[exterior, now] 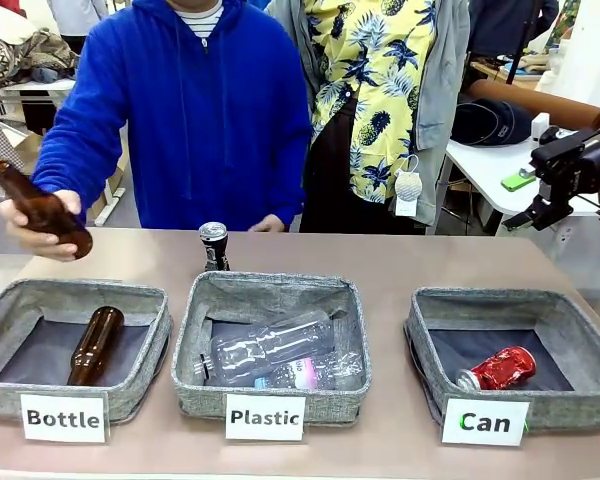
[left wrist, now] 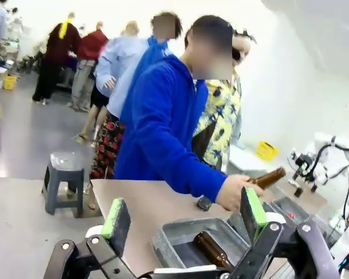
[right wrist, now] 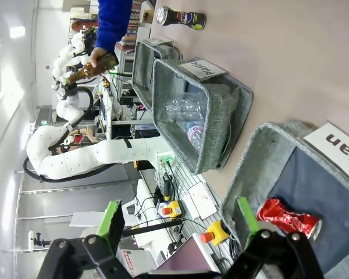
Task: Sort the can waste into the basket.
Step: Pick up the can waste from the table and place it in the right Fabric basket.
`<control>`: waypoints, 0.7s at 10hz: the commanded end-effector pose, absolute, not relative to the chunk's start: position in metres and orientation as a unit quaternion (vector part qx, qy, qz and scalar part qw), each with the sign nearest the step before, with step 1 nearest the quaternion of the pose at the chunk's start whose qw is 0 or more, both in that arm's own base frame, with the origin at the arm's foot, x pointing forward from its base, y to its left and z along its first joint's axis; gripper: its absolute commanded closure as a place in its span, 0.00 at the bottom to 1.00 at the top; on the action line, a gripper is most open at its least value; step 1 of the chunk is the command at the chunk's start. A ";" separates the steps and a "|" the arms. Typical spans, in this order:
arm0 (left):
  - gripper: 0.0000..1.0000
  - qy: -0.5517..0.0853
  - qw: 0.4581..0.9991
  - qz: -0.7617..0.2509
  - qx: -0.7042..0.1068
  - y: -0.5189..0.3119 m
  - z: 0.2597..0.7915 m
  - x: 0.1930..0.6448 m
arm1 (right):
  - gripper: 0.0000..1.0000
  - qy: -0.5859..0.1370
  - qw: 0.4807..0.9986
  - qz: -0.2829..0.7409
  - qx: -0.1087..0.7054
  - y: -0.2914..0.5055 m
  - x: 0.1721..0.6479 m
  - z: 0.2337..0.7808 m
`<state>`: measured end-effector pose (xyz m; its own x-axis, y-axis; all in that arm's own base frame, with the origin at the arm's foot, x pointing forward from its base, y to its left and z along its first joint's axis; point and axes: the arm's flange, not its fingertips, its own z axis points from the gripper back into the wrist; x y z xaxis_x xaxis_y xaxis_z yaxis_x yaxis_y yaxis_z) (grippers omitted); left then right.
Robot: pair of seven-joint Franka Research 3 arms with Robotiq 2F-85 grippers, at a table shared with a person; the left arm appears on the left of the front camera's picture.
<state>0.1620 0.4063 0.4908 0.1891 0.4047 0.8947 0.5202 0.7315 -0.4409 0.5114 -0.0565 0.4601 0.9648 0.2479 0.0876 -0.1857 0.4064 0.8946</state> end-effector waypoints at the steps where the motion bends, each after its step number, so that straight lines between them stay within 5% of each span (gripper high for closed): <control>1: 0.00 -0.652 0.657 -0.040 -0.376 0.410 0.469 0.168 | 0.00 0.026 0.838 0.137 0.528 -0.057 0.511 0.463; 7: 0.00 -0.632 0.674 -0.063 -0.377 0.398 0.468 0.189 | 0.00 0.026 0.838 0.137 0.528 -0.057 0.511 0.463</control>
<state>0.1861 0.3991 0.4669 0.2067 0.4208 0.8833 0.5584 0.6906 -0.4597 0.5114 -0.0563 0.4601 0.9647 0.2482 0.0877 -0.1859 0.4063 0.8946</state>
